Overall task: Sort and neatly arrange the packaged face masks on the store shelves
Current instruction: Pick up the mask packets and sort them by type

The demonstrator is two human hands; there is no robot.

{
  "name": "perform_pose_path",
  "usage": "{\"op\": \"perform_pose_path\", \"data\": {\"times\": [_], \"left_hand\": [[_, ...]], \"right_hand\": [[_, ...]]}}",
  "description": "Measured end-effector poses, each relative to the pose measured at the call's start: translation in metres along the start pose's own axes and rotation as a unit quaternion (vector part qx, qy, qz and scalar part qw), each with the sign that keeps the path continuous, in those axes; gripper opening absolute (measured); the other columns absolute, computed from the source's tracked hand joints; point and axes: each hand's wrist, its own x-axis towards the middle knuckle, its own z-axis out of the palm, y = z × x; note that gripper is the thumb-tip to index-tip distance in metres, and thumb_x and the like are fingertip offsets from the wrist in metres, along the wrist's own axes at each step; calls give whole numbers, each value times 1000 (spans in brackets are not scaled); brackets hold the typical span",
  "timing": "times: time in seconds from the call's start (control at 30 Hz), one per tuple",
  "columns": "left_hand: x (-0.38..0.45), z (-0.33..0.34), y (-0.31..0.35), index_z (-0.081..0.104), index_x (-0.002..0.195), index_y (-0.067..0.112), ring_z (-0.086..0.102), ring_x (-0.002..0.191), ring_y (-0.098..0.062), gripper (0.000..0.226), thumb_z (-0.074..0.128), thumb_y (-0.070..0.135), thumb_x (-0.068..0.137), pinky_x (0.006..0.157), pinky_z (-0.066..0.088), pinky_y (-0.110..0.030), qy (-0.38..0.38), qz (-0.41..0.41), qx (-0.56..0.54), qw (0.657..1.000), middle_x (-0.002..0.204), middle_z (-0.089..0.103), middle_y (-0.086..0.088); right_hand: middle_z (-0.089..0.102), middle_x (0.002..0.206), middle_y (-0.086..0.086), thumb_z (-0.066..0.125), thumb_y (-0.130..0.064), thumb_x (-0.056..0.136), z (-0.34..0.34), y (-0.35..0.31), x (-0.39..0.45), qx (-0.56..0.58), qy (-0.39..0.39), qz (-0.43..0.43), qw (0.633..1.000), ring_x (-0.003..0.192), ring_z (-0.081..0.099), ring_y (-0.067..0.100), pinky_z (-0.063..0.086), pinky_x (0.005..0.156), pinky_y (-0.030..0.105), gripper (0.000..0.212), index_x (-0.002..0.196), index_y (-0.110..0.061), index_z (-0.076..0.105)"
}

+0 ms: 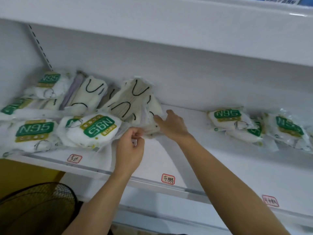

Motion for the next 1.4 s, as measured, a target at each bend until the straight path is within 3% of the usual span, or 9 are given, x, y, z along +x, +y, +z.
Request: {"op": "perform_pose_path", "data": {"times": [0.23,0.4,0.6,0.7,0.83,0.93,1.03,1.23,1.4], "left_hand": [[2,-3,-3,58,101,37,63,98,-3,46,56,-7,87,85,52,-25,-7,-6,-32,999,104,68,15],[3,1,-8,62,115,20,61,103,-11,35,60,-2,89,89,51,-27,-25,31,33,999,109,67,11],[5,14,3,67,102,25,69,92,-11,22,59,4,97,85,53,-31,-17,-16,-48,999,99,74,6],[7,38,30,73,107,10,71,98,-28,19,59,21,101,90,51,-44,-123,-176,-346,913,106,76,-12],[5,67,47,66,131,0,67,112,-38,48,70,27,91,92,55,-43,-254,-258,-398,843,124,67,-24],[1,80,42,70,124,5,69,111,-42,31,69,9,93,87,59,-45,-178,-242,-351,887,115,74,-20],[-6,78,45,81,99,29,75,100,-35,36,69,-3,92,80,63,-46,-174,-192,-336,905,101,79,-11],[-10,71,38,68,125,11,73,105,-36,40,75,-1,87,89,60,-52,-146,-193,-341,908,113,76,-16],[-16,66,33,68,117,11,74,103,-34,27,66,-2,94,90,59,-49,-110,-189,-312,924,107,77,-14]], "right_hand": [[74,86,9,85,-23,72,18,-33,36,259,-9,68,963,82,73,25,58,69,37,25,81,-8,67],[73,109,20,72,-2,89,-12,1,30,382,-26,69,921,97,71,34,58,93,54,18,107,-6,66],[77,106,14,65,-4,98,-51,53,-23,498,-31,71,864,93,75,30,63,75,41,23,120,-4,67],[77,106,17,63,-7,99,-56,69,-48,544,-46,48,836,92,74,36,60,80,45,19,117,-4,70],[78,92,3,51,-1,98,-37,81,-58,362,90,-22,927,81,73,24,60,72,38,31,112,-15,75],[78,101,-1,59,-25,95,-32,86,-64,359,117,-21,926,93,74,20,61,83,42,25,116,-23,73],[75,107,-5,79,-48,73,-32,93,-68,323,93,-15,942,95,73,15,62,81,38,52,122,-32,68],[77,106,14,73,-1,91,-27,102,-67,475,71,-24,877,96,76,37,60,85,60,31,120,-9,67],[79,99,0,68,1,93,-24,102,-69,424,108,-45,898,91,77,24,64,74,39,24,112,-15,66]]}}
